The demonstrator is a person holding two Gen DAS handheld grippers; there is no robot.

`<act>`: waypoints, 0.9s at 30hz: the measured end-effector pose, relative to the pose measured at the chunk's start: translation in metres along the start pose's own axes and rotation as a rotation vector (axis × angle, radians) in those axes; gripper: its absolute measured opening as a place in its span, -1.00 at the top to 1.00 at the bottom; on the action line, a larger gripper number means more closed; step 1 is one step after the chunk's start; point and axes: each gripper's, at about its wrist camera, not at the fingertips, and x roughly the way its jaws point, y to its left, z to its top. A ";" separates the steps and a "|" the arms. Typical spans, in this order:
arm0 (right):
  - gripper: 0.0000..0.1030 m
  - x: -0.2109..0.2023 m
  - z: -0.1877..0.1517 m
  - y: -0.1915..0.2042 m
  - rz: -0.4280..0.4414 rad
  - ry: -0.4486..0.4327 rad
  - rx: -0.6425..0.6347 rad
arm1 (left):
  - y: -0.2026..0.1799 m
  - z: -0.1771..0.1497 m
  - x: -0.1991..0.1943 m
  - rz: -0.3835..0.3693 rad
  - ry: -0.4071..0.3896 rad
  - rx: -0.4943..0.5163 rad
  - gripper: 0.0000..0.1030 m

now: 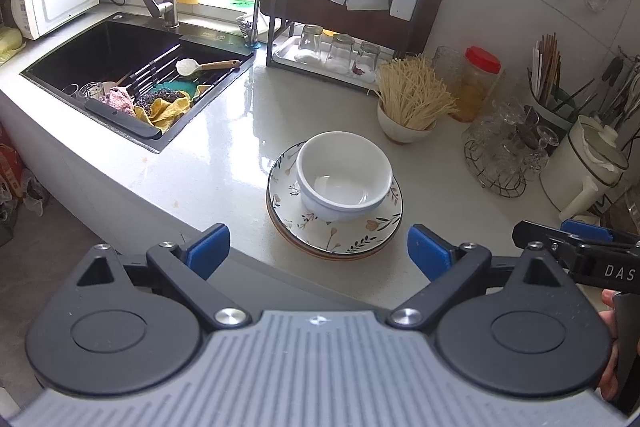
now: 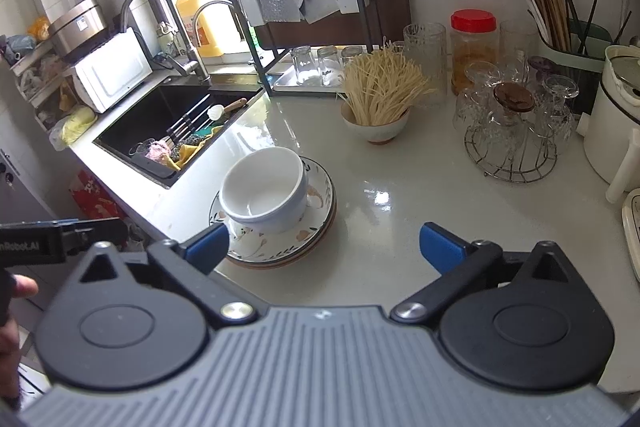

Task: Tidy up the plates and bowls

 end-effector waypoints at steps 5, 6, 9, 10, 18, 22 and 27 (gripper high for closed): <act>-1.00 0.001 0.000 0.002 0.005 0.004 -0.006 | 0.001 0.000 -0.001 0.017 -0.003 0.000 -0.89; -1.00 0.001 0.000 0.002 0.004 0.004 -0.007 | 0.001 0.001 0.000 0.019 -0.002 0.000 -0.89; -1.00 0.002 0.000 0.003 0.004 0.006 -0.008 | 0.001 0.001 0.000 0.019 -0.002 0.000 -0.89; -1.00 0.002 0.000 0.003 0.002 0.007 -0.010 | 0.001 0.001 0.000 0.019 -0.003 0.001 -0.89; -1.00 0.001 -0.001 0.007 -0.002 0.007 -0.025 | 0.007 -0.001 -0.004 0.038 -0.003 -0.009 -0.89; -1.00 0.003 -0.003 0.007 -0.004 0.017 -0.022 | 0.004 -0.003 -0.004 0.043 -0.001 0.010 -0.89; -1.00 0.003 -0.004 0.010 -0.005 0.018 -0.022 | 0.004 -0.003 -0.004 0.034 -0.001 0.006 -0.89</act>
